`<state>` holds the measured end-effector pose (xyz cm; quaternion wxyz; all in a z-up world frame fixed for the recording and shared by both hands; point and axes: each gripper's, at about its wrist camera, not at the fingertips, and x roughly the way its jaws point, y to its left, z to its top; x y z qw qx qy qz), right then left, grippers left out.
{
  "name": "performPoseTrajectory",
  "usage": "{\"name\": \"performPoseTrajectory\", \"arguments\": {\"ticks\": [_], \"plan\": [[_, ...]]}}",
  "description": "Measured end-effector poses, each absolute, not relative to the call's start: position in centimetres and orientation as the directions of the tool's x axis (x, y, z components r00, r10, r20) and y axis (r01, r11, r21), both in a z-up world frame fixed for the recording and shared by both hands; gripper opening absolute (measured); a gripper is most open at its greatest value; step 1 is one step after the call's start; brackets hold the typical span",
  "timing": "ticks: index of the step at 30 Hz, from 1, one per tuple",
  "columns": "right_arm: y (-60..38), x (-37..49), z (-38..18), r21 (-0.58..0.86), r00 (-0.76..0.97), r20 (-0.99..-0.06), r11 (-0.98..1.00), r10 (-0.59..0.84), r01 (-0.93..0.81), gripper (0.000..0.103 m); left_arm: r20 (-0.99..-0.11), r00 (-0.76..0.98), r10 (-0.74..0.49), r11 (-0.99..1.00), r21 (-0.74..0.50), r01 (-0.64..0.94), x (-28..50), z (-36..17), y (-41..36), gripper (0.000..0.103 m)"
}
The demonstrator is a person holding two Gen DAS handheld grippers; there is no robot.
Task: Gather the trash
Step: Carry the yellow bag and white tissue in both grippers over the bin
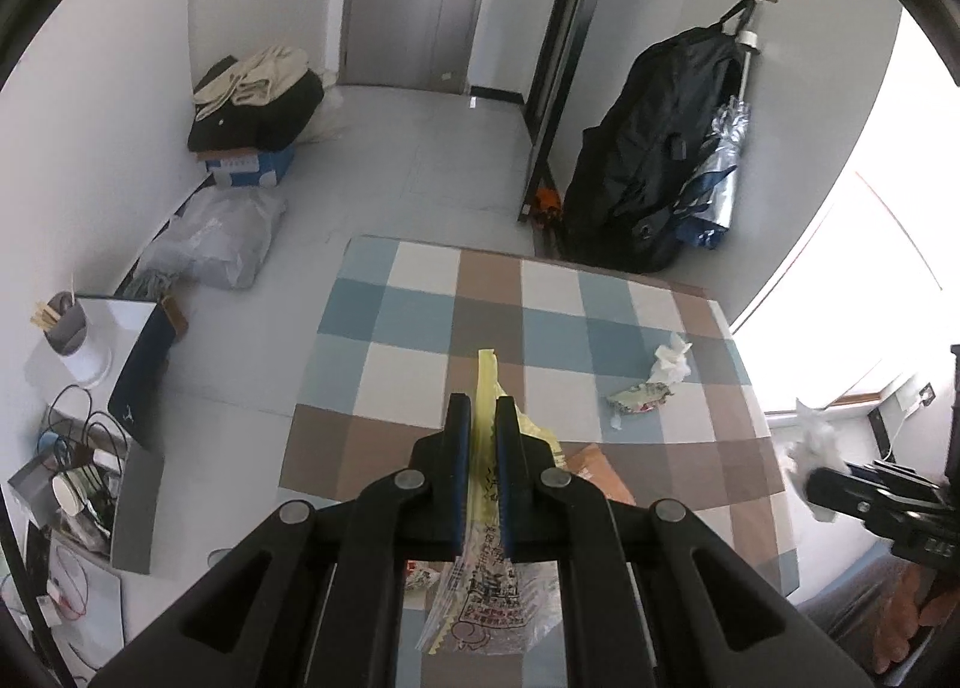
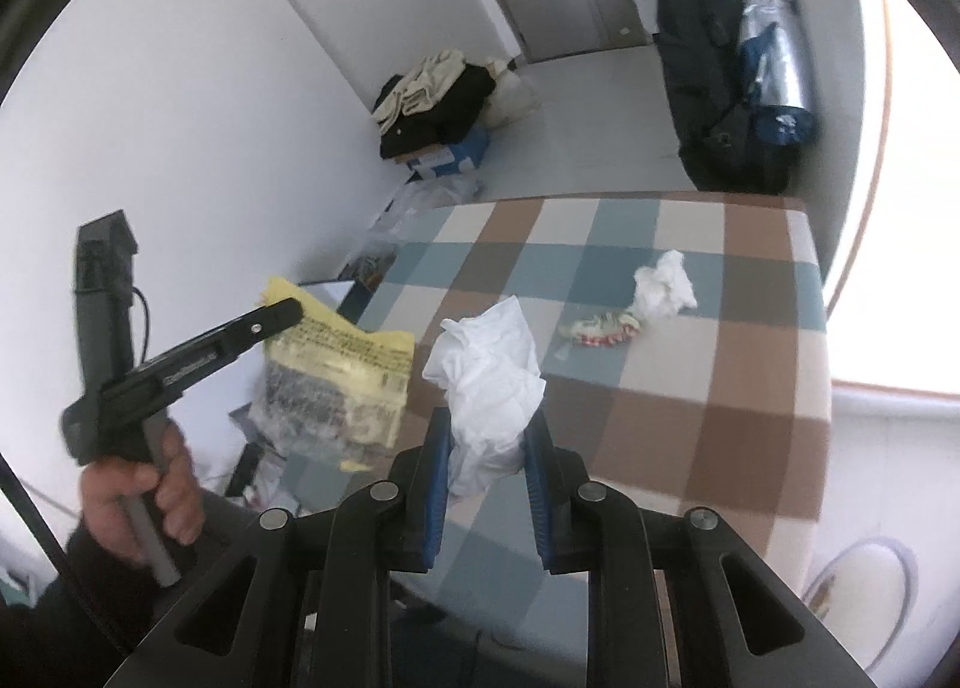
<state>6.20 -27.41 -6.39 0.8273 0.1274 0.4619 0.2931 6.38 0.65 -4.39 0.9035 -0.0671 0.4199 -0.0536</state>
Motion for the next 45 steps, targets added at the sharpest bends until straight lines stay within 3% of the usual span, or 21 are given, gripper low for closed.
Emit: {"name": "performPoseTrajectory", "arguments": {"ticks": [11,22,33,45], "plan": [[-34.4,0.6,-1.0,0.515,0.572,-0.572,0.800,0.588,-0.307,0.022,-0.720,0.683,-0.123,0.992,-0.079,0.095,5.0,-2.0,-4.1,0.004],[-42.1,-4.2,2.9,0.500,0.707,-0.503,0.835,0.497,-0.231,0.022,-0.630,0.725,-0.277,0.957,-0.117,0.264,3.2,3.5,-12.1,0.004],[-52.8,-8.5,1.4,0.490,0.782,-0.543,0.872,0.305,0.000,0.022,-0.628,0.647,-0.431,0.880,-0.135,0.455,3.3,4.8,-22.8,0.004],[-61.2,-9.4,-7.8,0.519,0.716,-0.667,0.817,0.204,0.251,0.022,-0.740,0.460,-0.491,0.792,-0.159,0.590,4.4,-1.1,-33.5,0.004]]}}
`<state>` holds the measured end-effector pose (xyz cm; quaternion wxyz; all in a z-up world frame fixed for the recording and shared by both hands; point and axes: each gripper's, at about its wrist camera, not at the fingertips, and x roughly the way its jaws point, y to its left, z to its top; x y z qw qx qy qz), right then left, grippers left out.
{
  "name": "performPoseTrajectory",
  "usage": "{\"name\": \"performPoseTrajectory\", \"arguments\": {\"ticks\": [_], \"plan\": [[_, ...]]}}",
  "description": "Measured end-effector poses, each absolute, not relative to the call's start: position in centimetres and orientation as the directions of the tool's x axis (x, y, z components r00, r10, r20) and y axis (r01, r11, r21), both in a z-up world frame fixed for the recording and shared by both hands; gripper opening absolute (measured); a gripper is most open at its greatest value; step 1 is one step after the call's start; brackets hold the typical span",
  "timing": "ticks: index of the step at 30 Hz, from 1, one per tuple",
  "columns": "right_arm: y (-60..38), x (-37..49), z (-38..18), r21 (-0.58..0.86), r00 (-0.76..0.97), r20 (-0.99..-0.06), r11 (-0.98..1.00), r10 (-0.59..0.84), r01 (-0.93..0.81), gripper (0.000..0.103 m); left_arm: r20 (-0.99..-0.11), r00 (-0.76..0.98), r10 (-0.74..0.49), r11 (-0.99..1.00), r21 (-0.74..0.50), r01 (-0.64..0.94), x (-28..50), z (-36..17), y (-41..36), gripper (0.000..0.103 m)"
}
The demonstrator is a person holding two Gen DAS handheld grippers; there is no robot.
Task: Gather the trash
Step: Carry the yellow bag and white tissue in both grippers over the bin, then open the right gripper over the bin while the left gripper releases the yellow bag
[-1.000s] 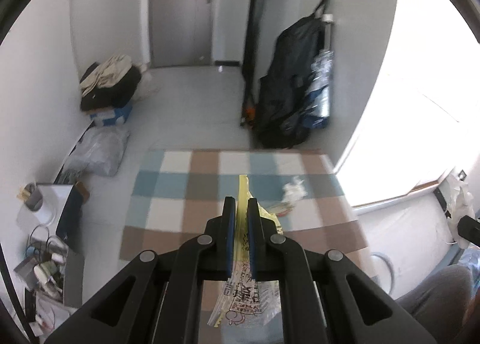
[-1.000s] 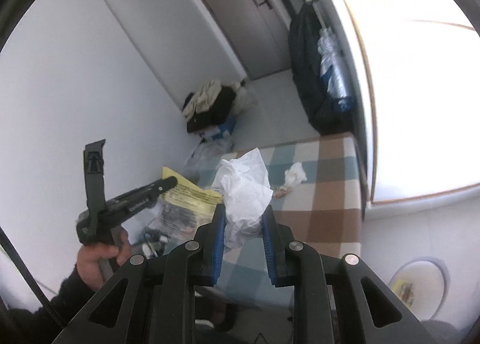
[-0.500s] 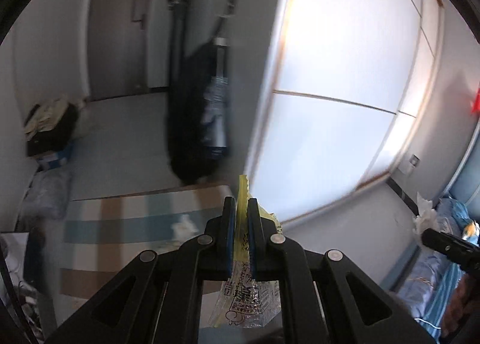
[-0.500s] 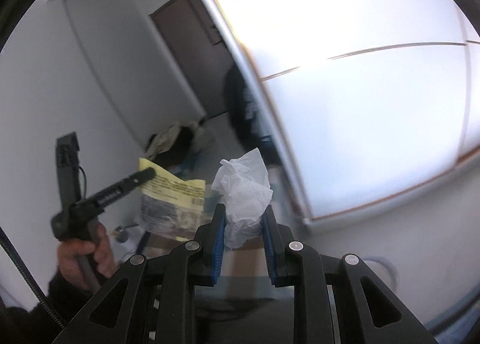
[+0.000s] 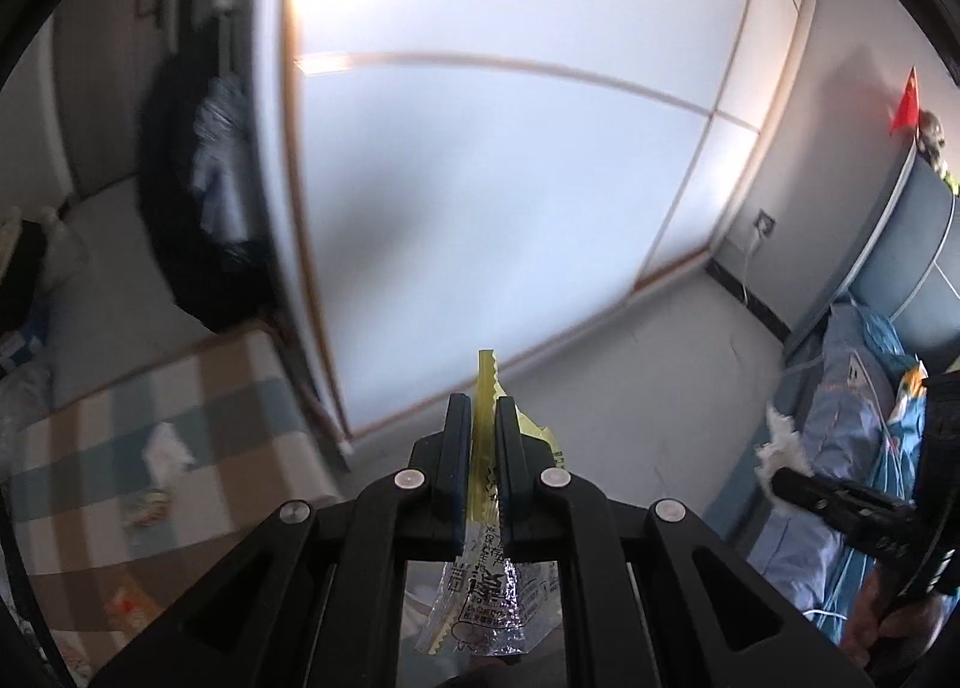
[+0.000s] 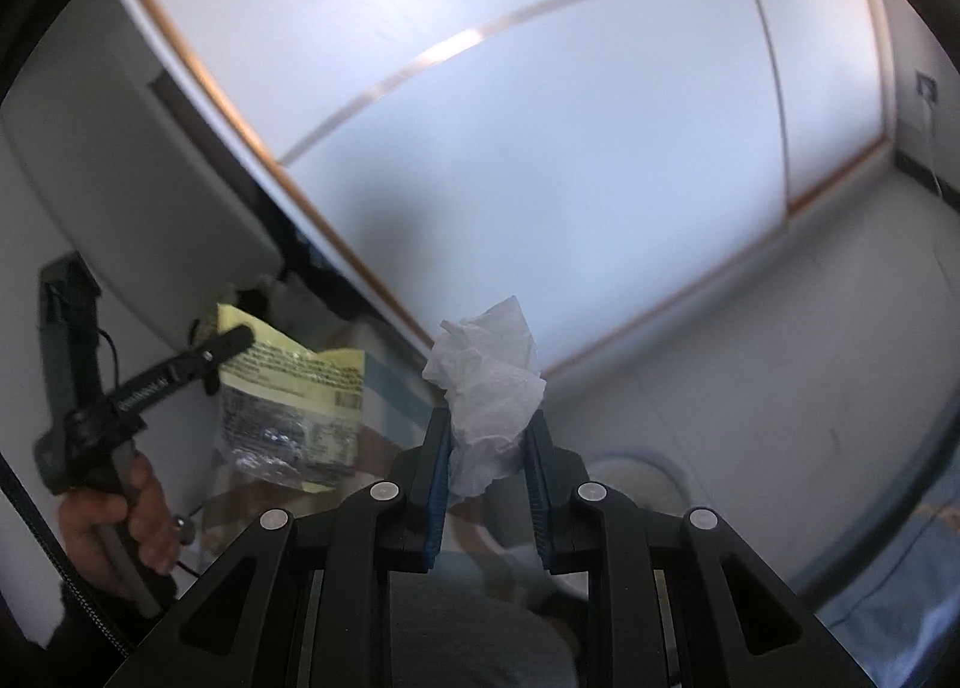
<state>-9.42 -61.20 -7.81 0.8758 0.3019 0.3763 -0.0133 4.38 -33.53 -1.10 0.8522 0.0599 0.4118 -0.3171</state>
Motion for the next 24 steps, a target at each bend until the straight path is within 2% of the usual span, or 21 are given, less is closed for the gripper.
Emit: {"name": "performPoseTrajectory", "arguments": {"ticks": [8,12,19,24], "plan": [[-64.2,-7.9,-16.1,0.540,0.601,-0.754,0.771,0.265,0.338,0.022,-0.819,0.341,-0.462,0.781,-0.193,0.594,5.6,-6.1,-37.9,0.004],[-64.8,-6.5,-21.4,0.565,0.505,-0.790,0.733,0.347,0.380,0.022,-0.848,0.297,-0.438,0.782,-0.197,0.591,6.1,-8.5,-39.6,0.004],[-64.1,-5.2,-28.8,0.591,0.385,-0.804,0.676,0.452,0.440,0.022,-0.883,0.237,-0.404,0.793,-0.210,0.572,7.3,-11.8,-40.9,0.004],[-63.7,-3.5,-31.9,0.588,0.329,-0.808,0.660,0.488,0.467,0.024,-0.905,0.185,-0.383,0.794,-0.220,0.567,8.2,-13.4,-41.7,0.004]]}}
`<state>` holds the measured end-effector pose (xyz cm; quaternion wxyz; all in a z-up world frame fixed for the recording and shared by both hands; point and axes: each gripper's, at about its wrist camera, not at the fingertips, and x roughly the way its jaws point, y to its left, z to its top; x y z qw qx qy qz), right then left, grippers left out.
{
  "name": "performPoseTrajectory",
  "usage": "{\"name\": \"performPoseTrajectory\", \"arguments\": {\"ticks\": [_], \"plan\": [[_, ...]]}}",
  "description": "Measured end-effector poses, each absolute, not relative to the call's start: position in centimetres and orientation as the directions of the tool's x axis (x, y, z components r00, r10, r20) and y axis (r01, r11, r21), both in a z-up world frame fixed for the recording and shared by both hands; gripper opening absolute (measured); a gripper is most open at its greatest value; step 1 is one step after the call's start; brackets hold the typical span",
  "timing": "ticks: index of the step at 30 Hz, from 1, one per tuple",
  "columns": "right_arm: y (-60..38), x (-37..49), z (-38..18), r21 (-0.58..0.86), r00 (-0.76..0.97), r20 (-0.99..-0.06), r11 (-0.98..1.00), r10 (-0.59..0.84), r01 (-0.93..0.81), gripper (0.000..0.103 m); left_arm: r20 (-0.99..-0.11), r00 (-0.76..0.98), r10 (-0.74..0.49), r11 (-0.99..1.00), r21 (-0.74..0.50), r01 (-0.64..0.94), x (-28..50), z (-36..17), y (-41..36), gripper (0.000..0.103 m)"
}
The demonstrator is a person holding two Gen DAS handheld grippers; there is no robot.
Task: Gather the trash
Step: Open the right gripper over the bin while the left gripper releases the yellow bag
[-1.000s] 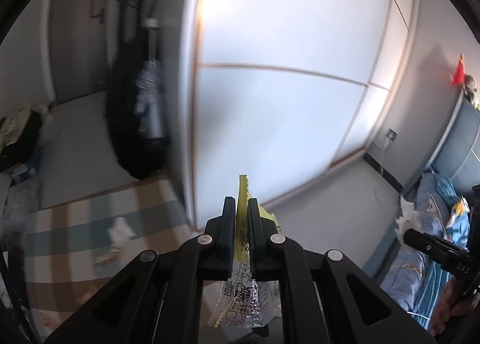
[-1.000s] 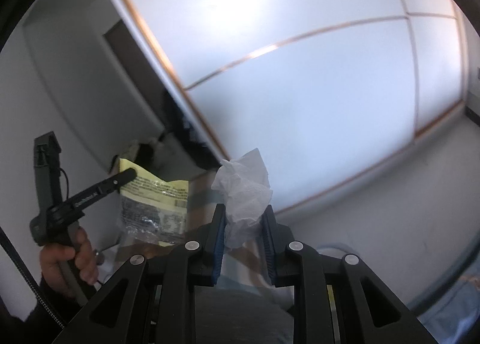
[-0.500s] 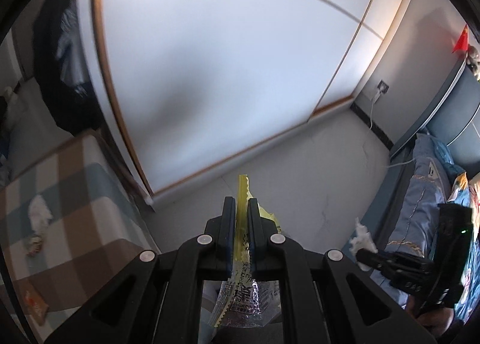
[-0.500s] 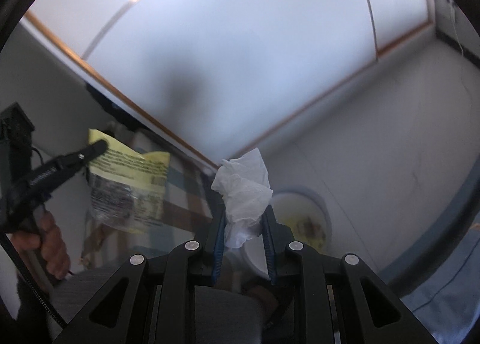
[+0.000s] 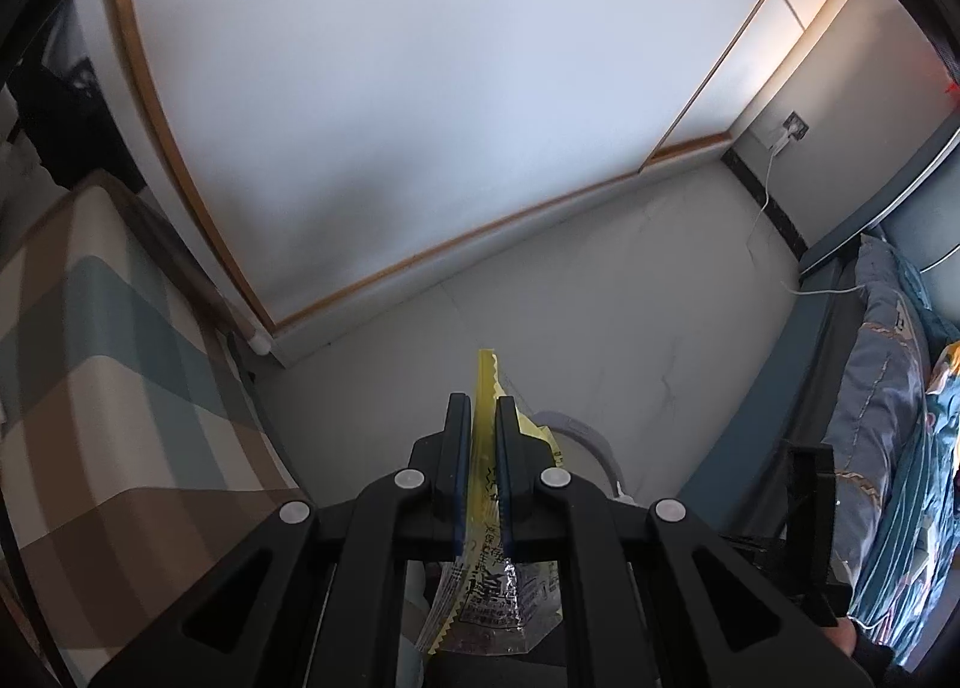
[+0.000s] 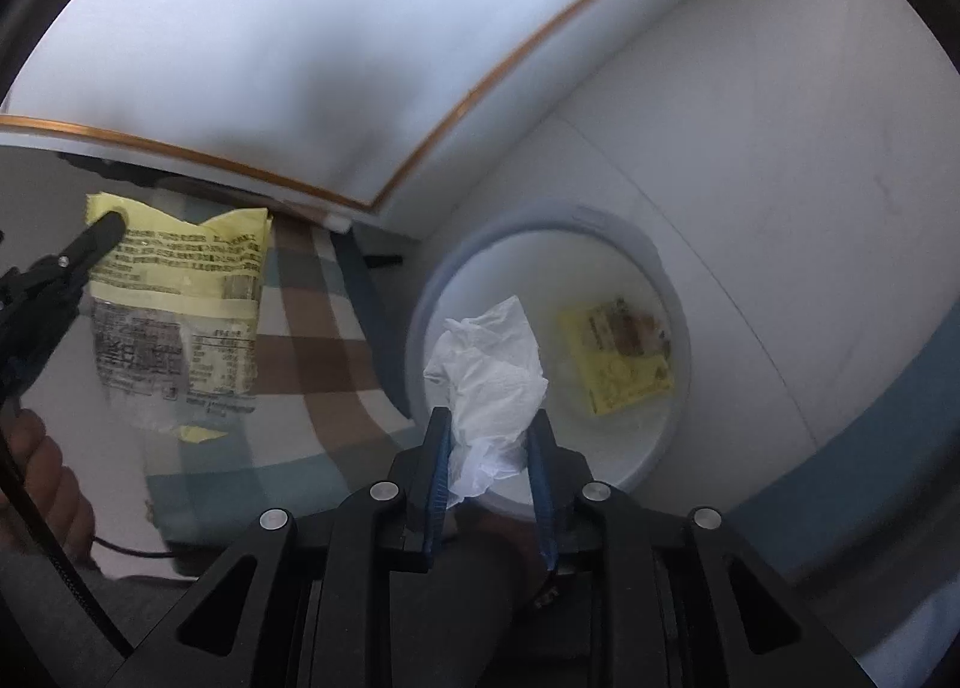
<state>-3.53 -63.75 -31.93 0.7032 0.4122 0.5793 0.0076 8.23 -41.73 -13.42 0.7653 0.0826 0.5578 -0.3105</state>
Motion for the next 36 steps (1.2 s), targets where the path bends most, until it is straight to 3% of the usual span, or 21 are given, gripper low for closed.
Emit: {"name": "performPoseTrajectory", "arguments": {"ticks": [4,7,18,27,30,33,35,36], "plan": [[-64.0,-3.2,-33.3,0.588,0.318,-0.808,0.642,0.497,0.492,0.029,-0.916,0.158,-0.370,0.792,-0.222,0.568,8.5,-14.7,-42.5,0.004],[-63.8,-2.6,-34.0,0.588,0.311,-0.805,0.617,0.504,0.523,0.042,-0.924,0.126,-0.361,0.790,-0.232,0.567,8.5,-15.7,-43.2,0.004],[-66.1,-4.9,-32.3,0.606,0.395,-0.794,0.560,0.462,0.565,0.062,-0.952,0.030,-0.304,0.794,-0.236,0.560,8.3,-18.8,-44.5,0.004],[-68.3,-6.7,-30.4,0.588,0.427,-0.809,0.556,0.405,0.587,0.065,-0.962,-0.105,-0.253,0.709,-0.258,0.656,6.6,-21.5,-47.7,0.006],[-68.1,-6.8,-30.0,0.567,0.427,-0.823,0.565,0.374,0.599,0.067,-0.959,-0.148,-0.241,0.689,-0.276,0.671,6.3,-21.9,-48.2,0.013],[-68.2,-6.8,-29.0,0.567,0.443,-0.823,0.560,0.355,0.605,0.069,-0.956,-0.180,-0.231,0.680,-0.291,0.673,6.2,-22.1,-48.2,0.038],[-68.3,-6.9,-28.2,0.562,0.449,-0.826,0.568,0.341,0.601,0.072,-0.955,-0.177,-0.239,0.677,-0.295,0.674,6.0,-21.5,-48.0,0.064],[-68.2,-6.8,-28.0,0.558,0.452,-0.828,0.573,0.333,0.600,0.073,-0.956,-0.175,-0.234,0.680,-0.289,0.674,6.1,-21.4,-47.9,0.065]]}}
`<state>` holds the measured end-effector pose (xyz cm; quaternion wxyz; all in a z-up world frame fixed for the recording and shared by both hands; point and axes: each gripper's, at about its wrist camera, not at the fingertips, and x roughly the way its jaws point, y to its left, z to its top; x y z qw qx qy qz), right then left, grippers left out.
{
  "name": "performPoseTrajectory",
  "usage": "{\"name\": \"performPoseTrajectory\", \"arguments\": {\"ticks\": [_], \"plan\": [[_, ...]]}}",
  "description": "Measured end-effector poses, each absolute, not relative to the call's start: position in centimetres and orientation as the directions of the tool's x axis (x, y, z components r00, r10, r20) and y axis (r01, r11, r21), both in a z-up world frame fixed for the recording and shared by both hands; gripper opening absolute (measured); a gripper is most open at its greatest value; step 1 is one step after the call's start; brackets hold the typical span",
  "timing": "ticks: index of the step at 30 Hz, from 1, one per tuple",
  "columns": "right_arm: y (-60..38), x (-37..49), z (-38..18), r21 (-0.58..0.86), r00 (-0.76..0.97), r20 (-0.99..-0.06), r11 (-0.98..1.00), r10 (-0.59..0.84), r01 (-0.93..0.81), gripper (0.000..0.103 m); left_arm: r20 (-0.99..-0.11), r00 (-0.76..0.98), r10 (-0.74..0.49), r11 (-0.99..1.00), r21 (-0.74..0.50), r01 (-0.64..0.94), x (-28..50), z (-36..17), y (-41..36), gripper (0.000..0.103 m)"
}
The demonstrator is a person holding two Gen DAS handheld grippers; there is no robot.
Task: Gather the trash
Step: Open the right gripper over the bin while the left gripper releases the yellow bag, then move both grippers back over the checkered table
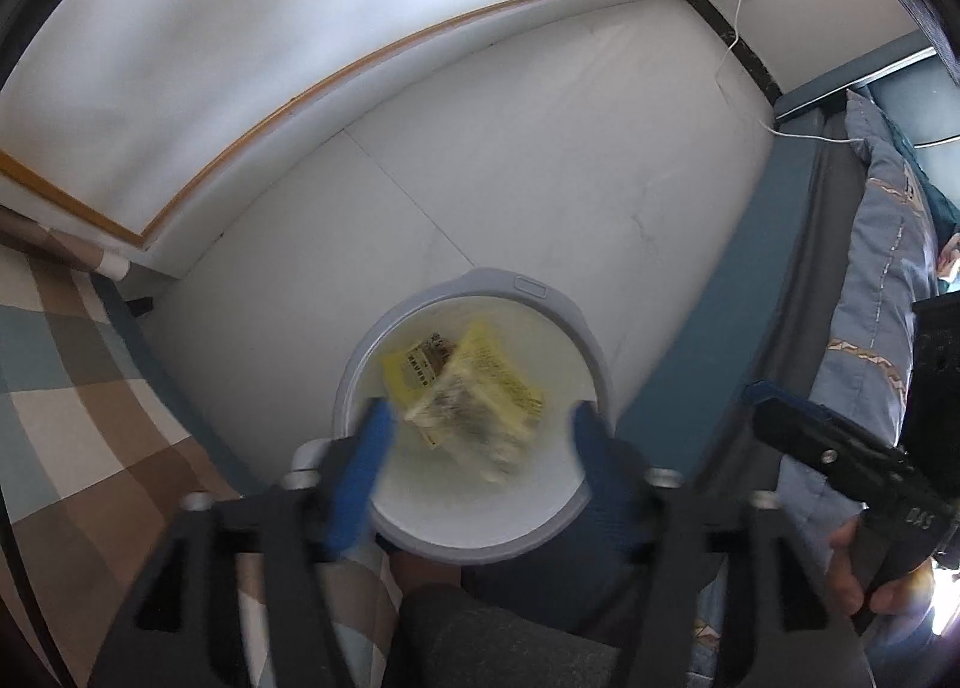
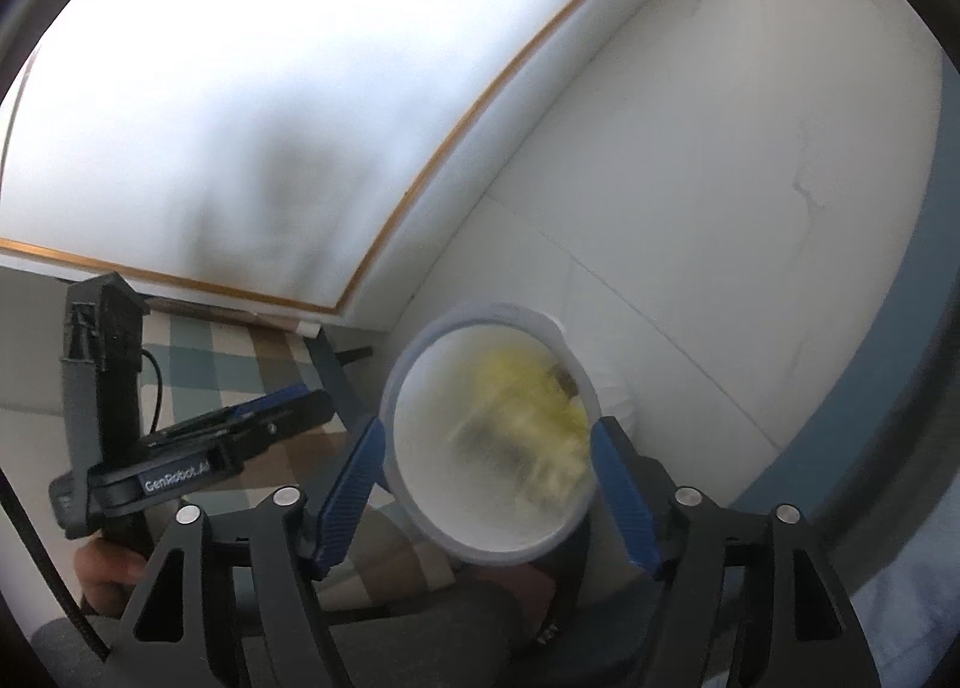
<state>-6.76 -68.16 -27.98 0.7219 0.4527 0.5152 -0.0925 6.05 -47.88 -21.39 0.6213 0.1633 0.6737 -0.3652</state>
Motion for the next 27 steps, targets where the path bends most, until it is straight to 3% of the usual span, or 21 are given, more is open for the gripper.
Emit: {"name": "performPoseTrajectory", "arguments": {"ticks": [5,8,14,21,27], "plan": [[-68.1,-7.2,-26.9,0.549,0.466,-0.831,0.582,0.305,0.600,0.075,-0.955,-0.183,-0.232,0.714,-0.295,0.635,6.4,-20.7,-46.4,0.066],[-67.6,-7.4,-26.5,0.546,0.463,-0.833,0.586,0.302,0.599,0.078,-0.962,-0.121,-0.246,0.703,-0.263,0.661,6.0,-19.1,-45.3,0.075],[-66.7,-7.8,-24.8,0.570,0.492,-0.815,0.570,0.305,0.592,0.080,-0.948,-0.096,-0.305,0.725,-0.296,0.622,6.2,-17.3,-43.0,0.075],[-65.1,-6.9,-18.6,0.596,0.577,-0.771,0.624,0.270,0.505,0.080,-0.927,0.076,-0.368,0.790,-0.268,0.551,8.1,-11.9,-38.5,0.075],[-62.7,-5.9,-11.3,0.533,0.664,-0.734,0.724,0.139,0.437,0.080,-0.871,0.263,-0.414,0.832,-0.245,0.498,8.1,-5.0,-33.2,0.075]]}}
